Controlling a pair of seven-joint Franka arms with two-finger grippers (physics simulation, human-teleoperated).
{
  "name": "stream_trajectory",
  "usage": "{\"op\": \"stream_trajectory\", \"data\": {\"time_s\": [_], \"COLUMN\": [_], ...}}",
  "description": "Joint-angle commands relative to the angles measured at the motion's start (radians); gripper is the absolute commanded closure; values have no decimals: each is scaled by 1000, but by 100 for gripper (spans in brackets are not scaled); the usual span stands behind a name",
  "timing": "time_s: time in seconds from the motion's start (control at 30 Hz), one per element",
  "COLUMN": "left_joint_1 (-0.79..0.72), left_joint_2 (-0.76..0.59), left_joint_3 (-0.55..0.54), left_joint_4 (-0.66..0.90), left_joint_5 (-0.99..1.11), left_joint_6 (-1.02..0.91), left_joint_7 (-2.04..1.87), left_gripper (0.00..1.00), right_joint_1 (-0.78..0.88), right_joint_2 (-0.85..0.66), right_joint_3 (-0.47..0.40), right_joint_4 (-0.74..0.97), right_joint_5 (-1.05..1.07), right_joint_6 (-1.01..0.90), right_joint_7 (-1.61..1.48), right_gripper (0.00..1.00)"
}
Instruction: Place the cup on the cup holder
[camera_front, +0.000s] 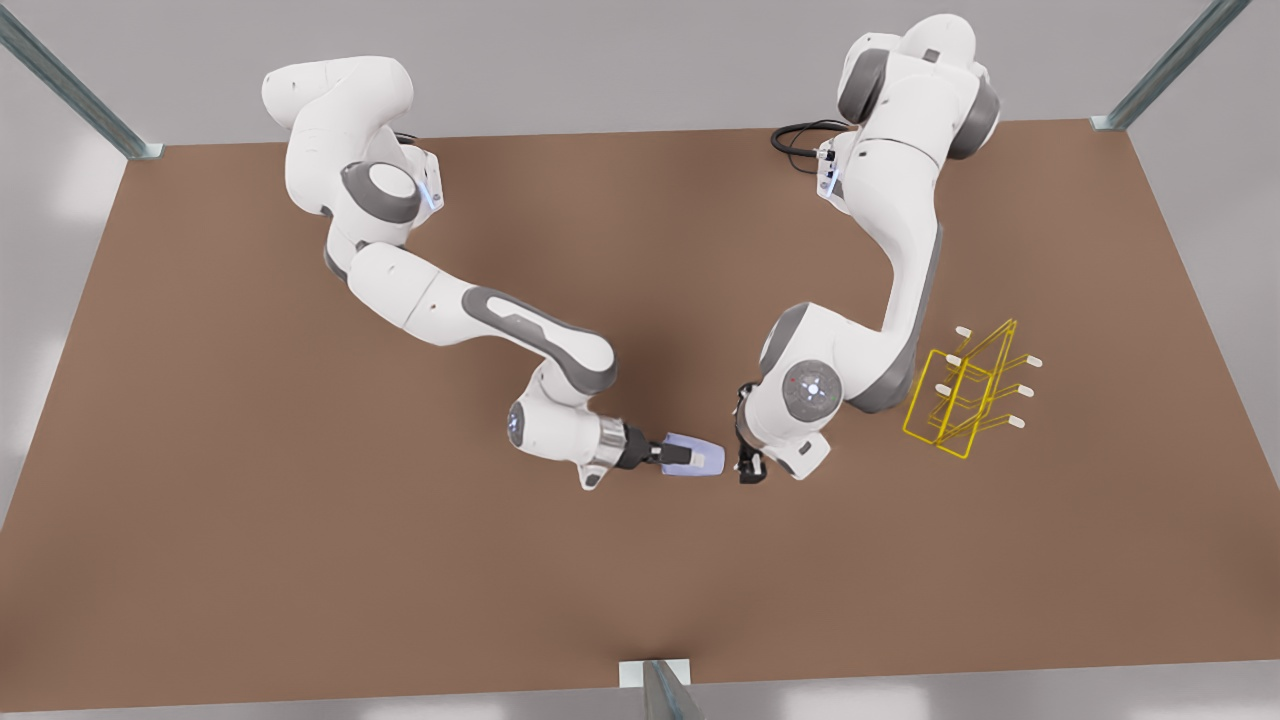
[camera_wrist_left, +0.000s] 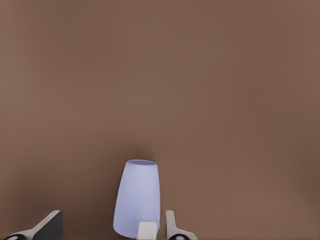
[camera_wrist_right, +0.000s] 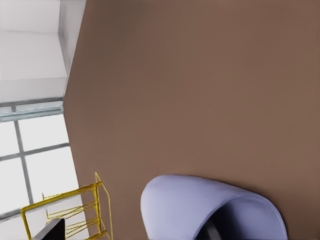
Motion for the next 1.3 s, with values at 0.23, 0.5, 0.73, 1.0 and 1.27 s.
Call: {"op": "stream_trajectory", "data": {"time_s": [0.23, 0.5, 0.73, 1.0, 1.27], "left_joint_1": [-42, -70, -107, -108, -124], "left_joint_2": [52, 94, 108, 140, 167], "left_joint_3": [0, 0, -2, 3, 1], "left_joint_4": [1, -8, -30, -30, -25], "left_joint_5": [42, 70, 110, 118, 148], "left_joint_6": [121, 193, 236, 245, 265], "left_joint_7": [-194, -194, -206, -200, -206], "left_gripper": [0, 0, 0, 0, 0], "right_joint_1": [-338, -823, -739, -237, -240], "right_joint_2": [-116, -742, -1074, -1184, -1181], "right_joint_3": [93, -17, -345, -787, -785], "right_joint_4": [-345, -670, -434, -263, -262], "right_joint_5": [-69, -81, -420, -249, -264], "right_joint_6": [-32, -634, -1145, -1355, -1427], "right_joint_7": [-35, -210, -369, -442, -445], "right_gripper": [0, 0, 0, 0, 0]}}
